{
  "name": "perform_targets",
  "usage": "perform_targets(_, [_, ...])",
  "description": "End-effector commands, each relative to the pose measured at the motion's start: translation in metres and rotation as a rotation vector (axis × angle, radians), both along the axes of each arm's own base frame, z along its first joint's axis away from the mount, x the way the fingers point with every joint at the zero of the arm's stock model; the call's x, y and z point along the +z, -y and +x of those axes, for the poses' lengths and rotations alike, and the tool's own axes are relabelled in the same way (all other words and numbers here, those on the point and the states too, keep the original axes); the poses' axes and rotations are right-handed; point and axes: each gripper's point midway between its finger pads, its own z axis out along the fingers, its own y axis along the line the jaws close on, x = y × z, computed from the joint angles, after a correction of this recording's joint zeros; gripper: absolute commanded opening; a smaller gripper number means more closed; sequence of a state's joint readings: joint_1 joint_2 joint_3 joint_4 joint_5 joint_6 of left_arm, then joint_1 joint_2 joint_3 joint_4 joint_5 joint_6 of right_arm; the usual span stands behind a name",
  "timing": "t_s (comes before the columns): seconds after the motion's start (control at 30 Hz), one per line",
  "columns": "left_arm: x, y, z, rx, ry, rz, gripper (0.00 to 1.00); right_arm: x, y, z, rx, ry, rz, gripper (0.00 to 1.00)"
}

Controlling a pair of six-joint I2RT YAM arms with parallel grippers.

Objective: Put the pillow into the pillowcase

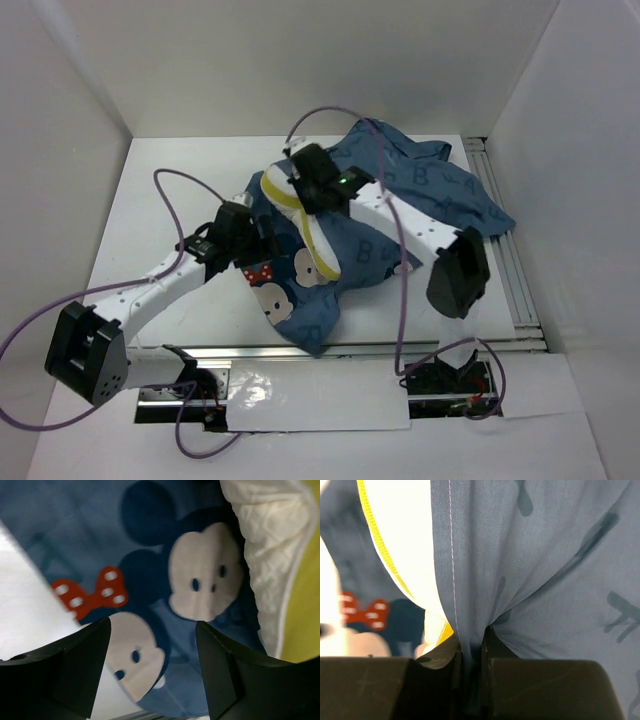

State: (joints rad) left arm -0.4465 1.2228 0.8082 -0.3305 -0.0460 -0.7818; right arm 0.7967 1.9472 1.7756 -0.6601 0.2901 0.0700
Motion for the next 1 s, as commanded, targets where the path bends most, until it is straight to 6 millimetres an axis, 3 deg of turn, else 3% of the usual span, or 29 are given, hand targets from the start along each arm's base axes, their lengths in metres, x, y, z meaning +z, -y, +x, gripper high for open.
perform_targets(0.0, [0.050,0.043,0.035,-0.078,0.164,-0.079,0.81,0.099,0.002,-0.001,0.046,0.077,0.301,0.00])
perform_targets(0.03, [0.043,0.054,0.037,-0.100,0.153,-0.075,0.83,0.103,0.002,-0.005,0.068,0.061,0.319,0.00])
perform_targets(0.07, [0.053,0.058,0.050,-0.067,0.183,-0.100,0.83,0.110,0.000,-0.010,0.092,0.045,0.360,0.00])
perform_targets(0.1, [0.054,0.066,0.052,-0.067,0.186,-0.108,0.84,0.114,0.001,-0.008,0.090,0.042,0.379,0.00])
perform_targets(0.13, [0.041,0.073,0.053,-0.068,0.157,-0.108,0.87,0.118,0.006,-0.008,0.088,0.040,0.385,0.00])
perform_targets(0.27, [0.045,0.096,0.068,-0.004,0.199,-0.168,0.89,0.143,0.006,-0.010,0.113,0.043,0.466,0.00])
perform_targets(0.3, [0.039,0.097,0.075,0.041,0.203,-0.163,0.89,0.144,0.008,-0.009,0.108,0.035,0.477,0.00])
perform_targets(0.4, [0.045,0.108,0.088,0.146,0.267,-0.161,0.89,0.157,0.007,-0.014,0.130,0.033,0.530,0.00])
perform_targets(0.43, [0.032,0.111,0.091,0.175,0.260,-0.128,0.91,0.156,0.008,-0.011,0.121,0.022,0.550,0.00])
perform_targets(0.53, [0.026,0.126,0.099,0.176,0.293,-0.103,0.98,0.173,0.008,-0.015,0.145,0.022,0.622,0.00])
perform_targets(0.57, [0.012,0.129,0.102,0.179,0.270,-0.087,0.98,0.176,0.010,-0.012,0.150,0.026,0.633,0.00])
perform_targets(0.67, [0.002,0.144,0.104,0.161,0.253,-0.122,1.00,0.196,0.009,-0.018,0.184,0.036,0.694,0.00])
perform_targets(0.8, [0.004,0.170,0.097,0.036,0.279,-0.243,1.00,0.221,0.015,-0.022,0.204,0.070,0.747,0.00])
perform_targets(0.83, [0.012,0.177,0.090,-0.007,0.283,-0.291,1.00,0.220,0.013,-0.023,0.206,0.057,0.761,0.00])
perform_targets(0.87, [0.002,0.176,0.080,-0.025,0.264,-0.310,1.00,0.230,0.019,-0.026,0.201,0.071,0.788,0.00])
perform_targets(0.93, [0.018,0.185,0.072,-0.074,0.313,-0.426,1.00,0.234,0.024,-0.024,0.186,0.089,0.816,0.00])
perform_targets(0.97, [0.013,0.178,0.061,-0.079,0.320,-0.450,1.00,0.237,0.030,-0.021,0.173,0.100,0.826,0.00])
